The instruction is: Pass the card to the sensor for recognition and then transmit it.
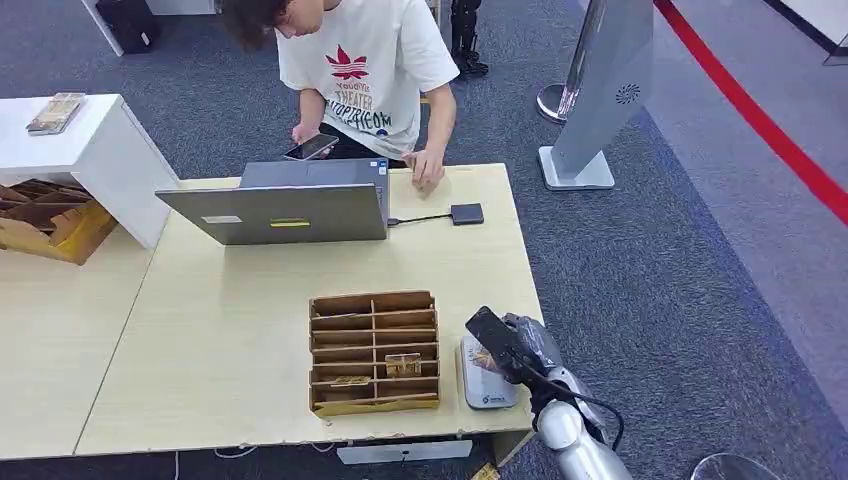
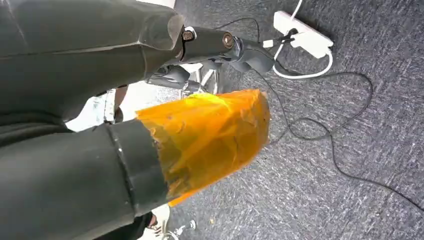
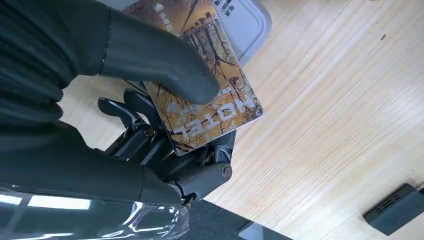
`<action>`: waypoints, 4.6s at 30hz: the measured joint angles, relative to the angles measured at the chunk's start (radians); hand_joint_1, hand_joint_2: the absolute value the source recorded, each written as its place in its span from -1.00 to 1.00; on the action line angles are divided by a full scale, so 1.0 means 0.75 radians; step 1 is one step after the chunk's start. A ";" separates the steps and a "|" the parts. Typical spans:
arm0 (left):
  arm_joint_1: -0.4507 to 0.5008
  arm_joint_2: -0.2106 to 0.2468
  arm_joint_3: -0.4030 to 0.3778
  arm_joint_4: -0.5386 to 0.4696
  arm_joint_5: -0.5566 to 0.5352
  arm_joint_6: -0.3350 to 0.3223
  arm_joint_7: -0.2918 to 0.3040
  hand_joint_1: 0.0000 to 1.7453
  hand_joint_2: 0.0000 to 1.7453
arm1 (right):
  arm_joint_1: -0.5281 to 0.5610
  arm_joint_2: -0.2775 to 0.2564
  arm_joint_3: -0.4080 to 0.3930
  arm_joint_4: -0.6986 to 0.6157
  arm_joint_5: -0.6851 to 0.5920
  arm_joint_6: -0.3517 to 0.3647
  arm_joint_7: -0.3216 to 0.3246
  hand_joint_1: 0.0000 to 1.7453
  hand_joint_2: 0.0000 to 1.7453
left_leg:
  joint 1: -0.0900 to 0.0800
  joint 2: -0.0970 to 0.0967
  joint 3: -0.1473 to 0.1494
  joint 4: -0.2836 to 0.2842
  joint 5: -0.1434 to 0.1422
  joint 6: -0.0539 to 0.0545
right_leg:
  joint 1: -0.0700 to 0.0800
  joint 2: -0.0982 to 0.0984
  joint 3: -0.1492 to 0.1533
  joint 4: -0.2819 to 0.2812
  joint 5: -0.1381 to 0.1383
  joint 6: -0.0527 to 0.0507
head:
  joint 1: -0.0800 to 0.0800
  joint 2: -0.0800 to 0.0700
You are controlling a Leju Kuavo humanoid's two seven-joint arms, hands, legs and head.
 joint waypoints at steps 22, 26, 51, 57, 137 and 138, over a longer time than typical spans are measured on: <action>0.009 -0.002 -0.032 0.004 0.020 0.004 -0.004 -1.00 -1.00 | 0.102 0.015 0.051 -0.355 0.121 -0.277 -0.102 1.00 1.00 | 0.000 -0.001 -0.007 0.000 0.000 0.000 | 0.000 0.000 -0.004 0.000 0.000 0.000 | -0.001 0.000; 0.010 -0.005 -0.032 0.007 0.022 0.004 -0.006 -1.00 -1.00 | 0.138 0.033 0.066 -0.525 0.112 -0.372 -0.174 1.00 1.00 | 0.000 -0.002 -0.008 0.000 0.000 0.000 | 0.000 0.000 -0.005 0.000 -0.001 0.000 | 0.000 0.000; -0.052 -0.004 -0.185 0.009 0.000 -0.096 -0.062 -1.00 -1.00 | -0.108 0.085 0.317 -0.743 -0.120 -0.330 -0.340 1.00 1.00 | 0.000 -0.001 -0.010 0.000 0.001 0.000 | 0.000 0.000 -0.006 0.001 -0.001 0.000 | 0.000 0.000; -0.090 0.002 -0.270 0.009 0.000 -0.145 -0.084 -1.00 -1.00 | -0.299 0.144 0.358 -0.569 -0.145 -0.261 -0.269 1.00 1.00 | 0.000 -0.001 -0.011 0.000 0.003 -0.001 | 0.000 0.000 -0.008 0.002 0.003 -0.003 | -0.001 0.000; -0.153 0.049 -0.663 -0.013 0.135 -0.199 -0.115 -1.00 -1.00 | -0.602 0.372 0.476 -0.012 -0.371 0.028 -0.272 -1.00 1.00 | 0.001 -0.001 -0.012 0.000 0.005 -0.002 | 0.001 0.001 -0.011 0.003 0.003 -0.003 | -0.001 0.000; -0.146 0.052 -0.663 -0.013 0.144 -0.191 -0.114 -1.00 -1.00 | -0.567 0.361 0.491 -0.065 -0.391 0.029 -0.275 -1.00 1.00 | 0.001 -0.001 -0.013 0.000 0.005 -0.002 | 0.001 0.001 -0.011 0.003 0.003 -0.003 | 0.001 0.000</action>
